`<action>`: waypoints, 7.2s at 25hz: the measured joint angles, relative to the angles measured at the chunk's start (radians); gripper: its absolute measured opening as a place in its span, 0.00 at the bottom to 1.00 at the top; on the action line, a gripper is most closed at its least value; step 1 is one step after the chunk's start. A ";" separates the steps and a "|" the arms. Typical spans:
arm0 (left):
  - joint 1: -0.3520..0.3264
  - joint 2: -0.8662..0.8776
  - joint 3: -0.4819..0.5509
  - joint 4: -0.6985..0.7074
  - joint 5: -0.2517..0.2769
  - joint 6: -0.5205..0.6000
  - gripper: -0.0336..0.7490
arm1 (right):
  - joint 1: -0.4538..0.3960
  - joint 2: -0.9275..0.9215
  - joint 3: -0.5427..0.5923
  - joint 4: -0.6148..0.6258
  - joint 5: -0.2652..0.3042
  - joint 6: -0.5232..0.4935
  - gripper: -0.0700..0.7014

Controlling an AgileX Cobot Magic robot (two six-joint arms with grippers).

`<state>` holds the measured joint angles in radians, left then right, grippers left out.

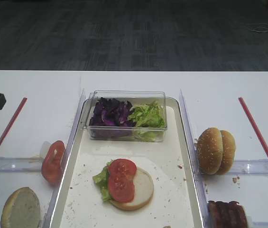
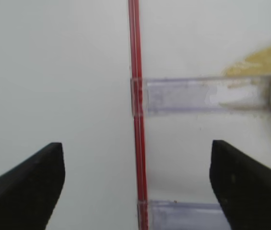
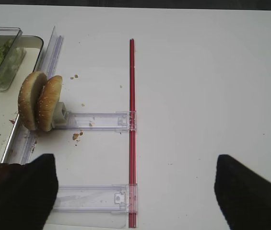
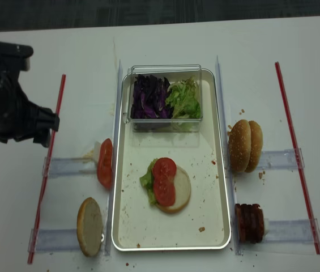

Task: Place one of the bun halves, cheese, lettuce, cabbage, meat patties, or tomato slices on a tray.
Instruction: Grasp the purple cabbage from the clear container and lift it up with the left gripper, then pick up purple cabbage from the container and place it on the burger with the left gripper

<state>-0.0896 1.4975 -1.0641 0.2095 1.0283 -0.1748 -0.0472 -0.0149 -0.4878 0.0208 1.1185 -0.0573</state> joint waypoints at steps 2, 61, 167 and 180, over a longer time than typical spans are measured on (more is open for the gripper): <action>0.000 0.060 -0.062 0.000 0.000 0.012 0.81 | 0.000 0.000 0.000 0.000 0.000 0.000 0.98; -0.416 0.510 -0.494 -0.086 -0.276 0.121 0.66 | 0.000 0.000 0.000 0.000 0.000 -0.002 0.98; -0.657 0.368 -0.291 -0.325 0.054 0.338 0.10 | 0.000 0.000 0.000 0.000 0.000 -0.002 0.98; -0.657 0.368 -0.286 -0.352 0.035 0.350 0.10 | 0.000 0.000 0.000 0.000 0.000 -0.002 0.98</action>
<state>-0.7464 1.8655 -1.3497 -0.1423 1.0631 0.1756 -0.0472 -0.0149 -0.4878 0.0208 1.1185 -0.0588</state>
